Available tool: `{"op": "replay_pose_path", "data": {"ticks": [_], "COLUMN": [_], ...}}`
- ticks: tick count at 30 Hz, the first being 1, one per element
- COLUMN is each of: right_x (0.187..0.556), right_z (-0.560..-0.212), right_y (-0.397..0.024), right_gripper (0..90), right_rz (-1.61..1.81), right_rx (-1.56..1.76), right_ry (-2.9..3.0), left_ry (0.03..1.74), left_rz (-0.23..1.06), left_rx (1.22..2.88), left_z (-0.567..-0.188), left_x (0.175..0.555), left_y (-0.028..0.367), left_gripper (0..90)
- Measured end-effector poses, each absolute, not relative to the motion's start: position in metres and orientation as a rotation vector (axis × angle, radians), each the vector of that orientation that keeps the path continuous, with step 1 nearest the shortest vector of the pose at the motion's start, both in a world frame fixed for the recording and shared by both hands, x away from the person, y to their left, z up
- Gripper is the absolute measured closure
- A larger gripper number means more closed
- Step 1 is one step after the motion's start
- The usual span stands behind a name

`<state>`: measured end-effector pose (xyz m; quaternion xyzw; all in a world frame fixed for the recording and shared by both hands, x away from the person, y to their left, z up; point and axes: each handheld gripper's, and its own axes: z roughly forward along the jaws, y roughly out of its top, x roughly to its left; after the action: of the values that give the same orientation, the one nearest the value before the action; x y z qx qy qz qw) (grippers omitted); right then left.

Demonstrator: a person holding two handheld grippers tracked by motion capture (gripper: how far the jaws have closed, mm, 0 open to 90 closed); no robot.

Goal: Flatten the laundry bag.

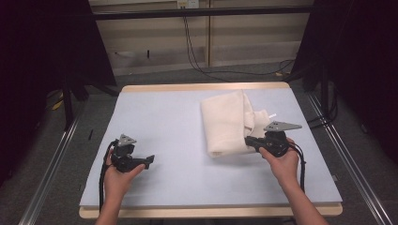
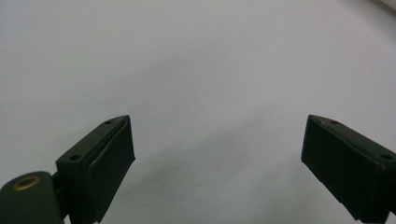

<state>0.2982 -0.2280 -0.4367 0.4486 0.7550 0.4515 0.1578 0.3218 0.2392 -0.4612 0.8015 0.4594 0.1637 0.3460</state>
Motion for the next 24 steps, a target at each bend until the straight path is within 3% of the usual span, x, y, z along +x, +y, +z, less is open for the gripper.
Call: {"op": "replay_pose_path", "data": {"ticks": [24], "right_x": [0.313], "right_z": [-0.44], "right_y": [-0.185], "right_gripper": [85.1], "right_rz": [1.32], "right_rx": [1.224], "right_ry": [2.24], "left_ry": [1.158], "left_rz": [0.383], "left_rx": [2.079], "left_z": [-0.46], "left_x": [0.322], "left_y": [0.236], "left_gripper": [9.0]}}
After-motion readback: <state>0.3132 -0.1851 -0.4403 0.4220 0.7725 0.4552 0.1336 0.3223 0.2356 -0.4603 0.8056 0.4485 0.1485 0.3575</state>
